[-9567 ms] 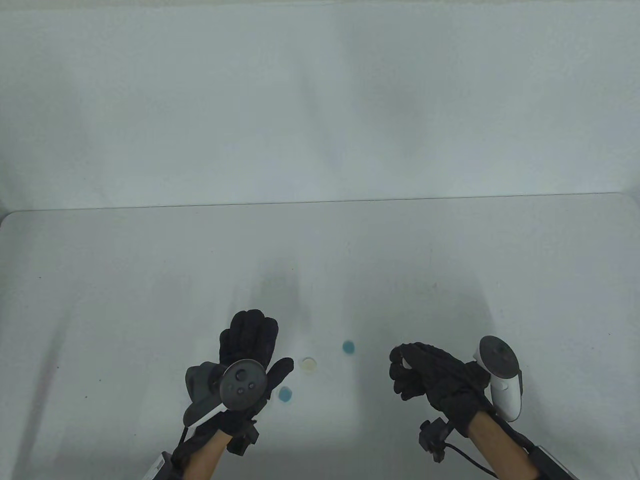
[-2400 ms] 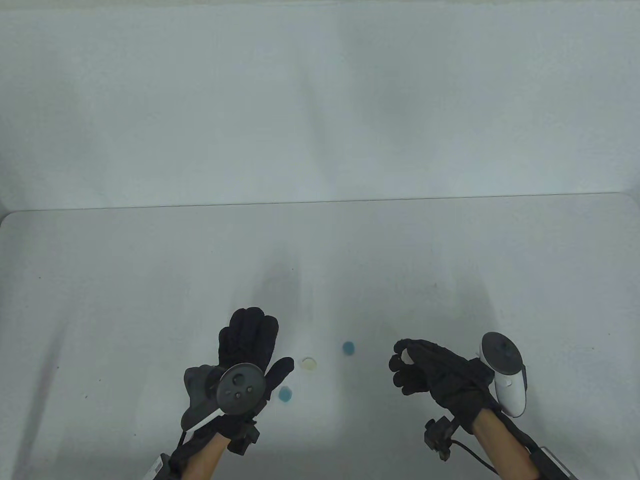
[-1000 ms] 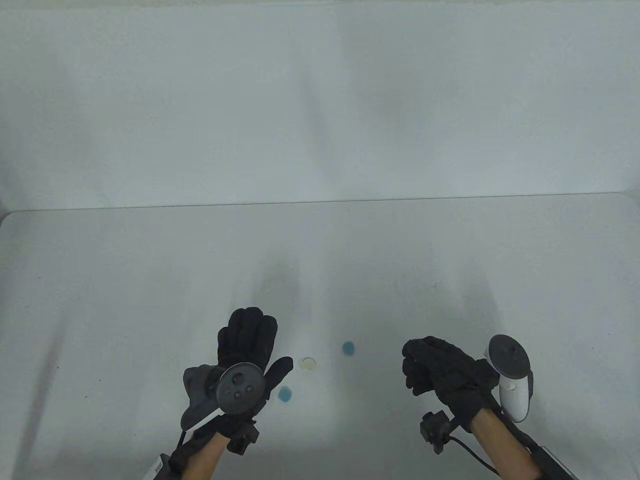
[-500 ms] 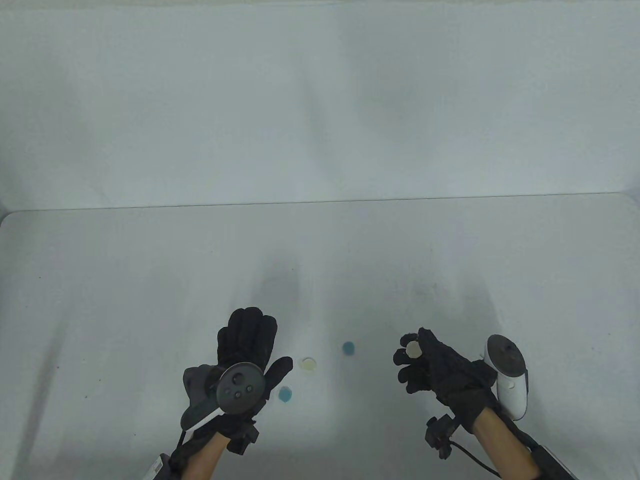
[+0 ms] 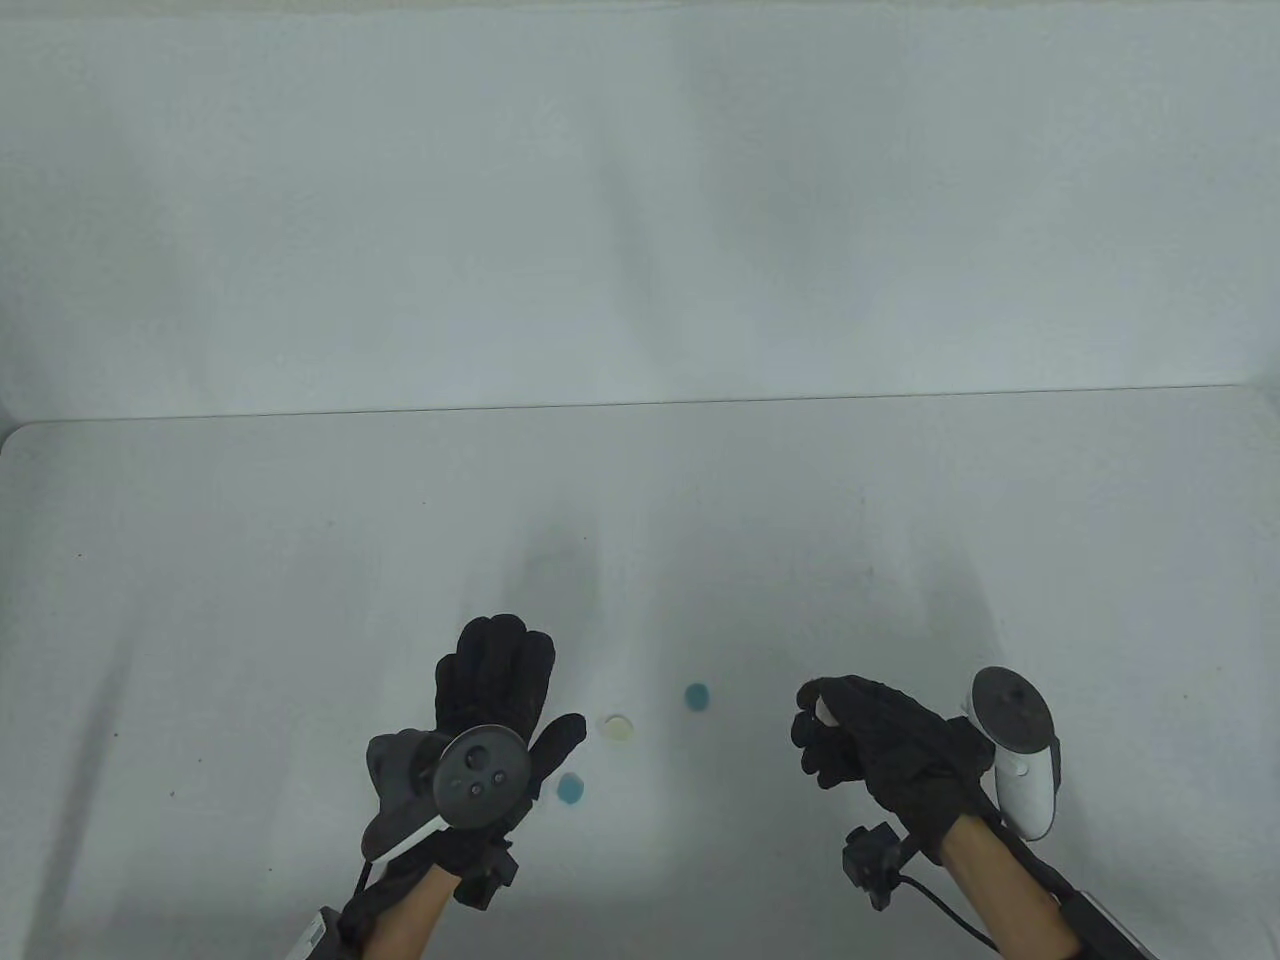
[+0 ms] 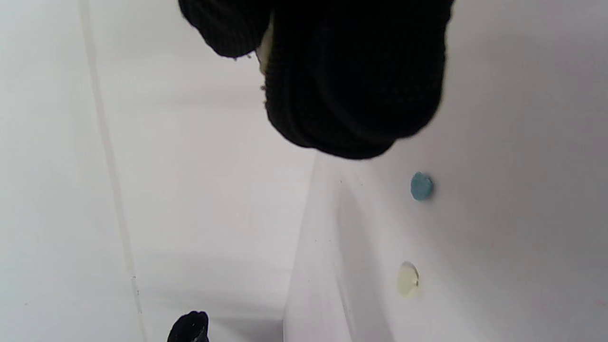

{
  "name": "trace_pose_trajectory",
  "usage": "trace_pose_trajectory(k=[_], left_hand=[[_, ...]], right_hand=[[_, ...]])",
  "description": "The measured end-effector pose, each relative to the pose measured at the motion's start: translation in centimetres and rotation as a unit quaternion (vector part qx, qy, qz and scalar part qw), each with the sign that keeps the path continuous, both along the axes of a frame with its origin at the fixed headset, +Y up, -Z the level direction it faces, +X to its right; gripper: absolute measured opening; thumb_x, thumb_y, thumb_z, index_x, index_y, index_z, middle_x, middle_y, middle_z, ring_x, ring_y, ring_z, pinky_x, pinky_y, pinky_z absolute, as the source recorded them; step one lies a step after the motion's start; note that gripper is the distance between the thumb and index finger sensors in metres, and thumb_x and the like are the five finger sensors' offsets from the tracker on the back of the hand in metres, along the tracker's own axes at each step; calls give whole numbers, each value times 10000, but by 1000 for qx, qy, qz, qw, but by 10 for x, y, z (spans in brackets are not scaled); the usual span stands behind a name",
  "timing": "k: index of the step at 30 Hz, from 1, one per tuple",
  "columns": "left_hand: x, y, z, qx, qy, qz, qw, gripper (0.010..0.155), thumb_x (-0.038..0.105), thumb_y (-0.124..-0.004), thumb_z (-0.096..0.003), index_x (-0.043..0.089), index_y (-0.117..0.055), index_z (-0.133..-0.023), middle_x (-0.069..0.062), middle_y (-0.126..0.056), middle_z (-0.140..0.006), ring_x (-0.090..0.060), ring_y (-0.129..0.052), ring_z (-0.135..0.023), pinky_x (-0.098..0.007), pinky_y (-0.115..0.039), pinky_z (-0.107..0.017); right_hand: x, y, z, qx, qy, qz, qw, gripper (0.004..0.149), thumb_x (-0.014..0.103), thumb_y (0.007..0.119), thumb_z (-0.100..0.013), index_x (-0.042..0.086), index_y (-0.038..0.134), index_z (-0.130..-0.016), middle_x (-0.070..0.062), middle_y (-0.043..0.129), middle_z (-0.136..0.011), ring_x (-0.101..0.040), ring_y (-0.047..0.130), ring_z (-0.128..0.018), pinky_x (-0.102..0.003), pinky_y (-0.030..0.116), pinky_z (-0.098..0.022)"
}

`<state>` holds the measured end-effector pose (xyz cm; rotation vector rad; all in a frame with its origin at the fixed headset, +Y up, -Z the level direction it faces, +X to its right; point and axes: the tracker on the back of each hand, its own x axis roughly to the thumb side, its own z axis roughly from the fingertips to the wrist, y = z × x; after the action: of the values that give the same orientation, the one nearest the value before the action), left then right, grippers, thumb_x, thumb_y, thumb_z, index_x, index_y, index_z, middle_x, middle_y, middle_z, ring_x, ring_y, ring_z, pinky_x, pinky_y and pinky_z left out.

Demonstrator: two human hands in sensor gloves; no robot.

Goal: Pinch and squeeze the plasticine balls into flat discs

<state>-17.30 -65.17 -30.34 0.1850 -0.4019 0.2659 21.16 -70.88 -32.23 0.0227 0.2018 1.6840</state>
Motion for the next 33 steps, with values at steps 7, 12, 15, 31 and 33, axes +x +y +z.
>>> trace_pose_trajectory(k=[7, 12, 15, 31, 33], left_hand=[[0, 0, 0, 0, -1, 0, 1000, 774, 482, -659, -540, 44, -457, -1145, -267, -313, -1176, -554, -304, -1074, -645, -351, -732], [0, 0, 0, -1, -1, 1, 1000, 775, 482, -659, -539, 44, -457, -1145, -267, -311, -1176, -553, -304, -1074, -646, -351, -731], [0, 0, 0, 0, -2, 2, 1000, 773, 482, -658, -541, 45, -457, -1146, -267, -311, -1176, -554, -303, -1074, -645, -350, -732], [-4, 3, 4, 7, -11, 12, 1000, 775, 484, -656, -541, 45, -456, -1146, -279, -261, -1174, -563, -284, -1069, -648, -347, -731], [-4, 3, 4, 10, -11, 12, 1000, 774, 484, -656, -541, 45, -456, -1146, -278, -255, -1173, -563, -280, -1069, -648, -345, -731]], right_hand=[[-1, -3, 0, -6, 33, -28, 999, 529, 417, 653, -610, 22, 750, -949, -161, 949, -786, -267, 1020, -563, -271, 953, -368], [-4, -7, -1, -18, 75, -39, 996, 732, 542, 616, -605, -54, 645, -1029, -264, 846, -906, -390, 944, -686, -369, 907, -456], [-4, -6, -2, -16, 71, -32, 997, 677, 490, 656, -607, -48, 660, -1018, -256, 857, -892, -382, 952, -673, -365, 909, -456], [-7, -2, -6, -30, 44, 57, 997, 466, 359, 651, -620, 101, 758, -992, -235, 803, -957, -397, 914, -718, -415, 905, -406], [-7, -2, -7, -32, 38, 63, 997, 469, 349, 647, -622, 90, 747, -1000, -236, 756, -960, -398, 885, -727, -423, 902, -409]])
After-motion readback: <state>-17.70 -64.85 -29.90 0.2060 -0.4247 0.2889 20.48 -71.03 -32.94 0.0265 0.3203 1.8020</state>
